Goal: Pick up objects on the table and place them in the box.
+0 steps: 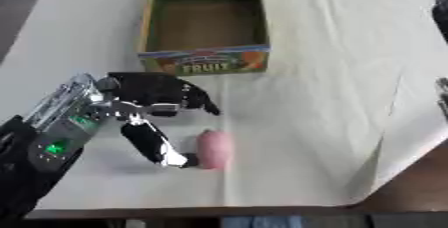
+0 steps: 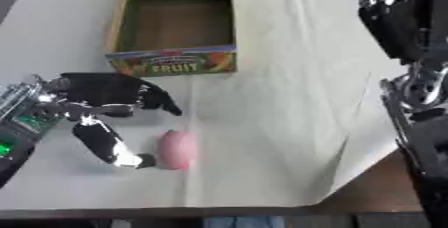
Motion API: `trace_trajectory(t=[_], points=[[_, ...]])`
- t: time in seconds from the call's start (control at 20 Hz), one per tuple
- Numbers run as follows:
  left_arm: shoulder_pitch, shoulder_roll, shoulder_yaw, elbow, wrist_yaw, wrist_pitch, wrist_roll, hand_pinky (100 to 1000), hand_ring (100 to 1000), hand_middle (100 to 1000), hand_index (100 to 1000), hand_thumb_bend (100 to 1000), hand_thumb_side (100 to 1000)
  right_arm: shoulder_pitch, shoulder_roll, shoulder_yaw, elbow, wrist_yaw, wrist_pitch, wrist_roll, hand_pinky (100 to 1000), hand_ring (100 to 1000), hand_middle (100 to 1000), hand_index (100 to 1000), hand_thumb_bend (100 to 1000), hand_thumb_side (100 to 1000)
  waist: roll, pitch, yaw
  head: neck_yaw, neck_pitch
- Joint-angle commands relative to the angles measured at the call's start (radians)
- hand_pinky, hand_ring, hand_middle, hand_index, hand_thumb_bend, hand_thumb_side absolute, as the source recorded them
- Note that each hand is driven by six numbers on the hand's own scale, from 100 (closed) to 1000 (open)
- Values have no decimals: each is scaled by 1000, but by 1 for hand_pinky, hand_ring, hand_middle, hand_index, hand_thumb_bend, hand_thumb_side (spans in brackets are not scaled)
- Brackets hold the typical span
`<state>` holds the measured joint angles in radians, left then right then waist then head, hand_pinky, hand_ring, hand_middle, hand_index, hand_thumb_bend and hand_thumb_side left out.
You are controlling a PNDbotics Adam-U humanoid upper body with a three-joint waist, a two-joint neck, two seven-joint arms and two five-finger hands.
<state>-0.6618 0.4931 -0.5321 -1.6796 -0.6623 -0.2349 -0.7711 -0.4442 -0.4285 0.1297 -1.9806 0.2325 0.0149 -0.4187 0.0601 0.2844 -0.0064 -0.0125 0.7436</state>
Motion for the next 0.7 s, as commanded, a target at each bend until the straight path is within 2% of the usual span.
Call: trace_trajectory(t=[0.05, 0.45, 0.7], points=[[-17, -8, 1, 14, -8, -4, -6, 848, 874, 791, 932, 437, 654, -10, -22, -10, -19, -8, 3, -2, 565, 822, 523, 789, 453, 738, -5, -14, 0, -3, -11], [-13, -32, -6, 36, -18, -7, -14, 843, 865, 778, 930, 443, 654, -8, -20, -10, -19, -8, 4, -2, 567, 823, 522, 789, 454, 737, -4, -13, -1, -3, -17], [-11, -53, -17, 67, -67, -25, 2, 841, 866, 778, 928, 447, 640, -9, -17, -10, -19, -10, 1, 0, 568, 824, 521, 789, 454, 737, -3, -12, -3, -1, -22]])
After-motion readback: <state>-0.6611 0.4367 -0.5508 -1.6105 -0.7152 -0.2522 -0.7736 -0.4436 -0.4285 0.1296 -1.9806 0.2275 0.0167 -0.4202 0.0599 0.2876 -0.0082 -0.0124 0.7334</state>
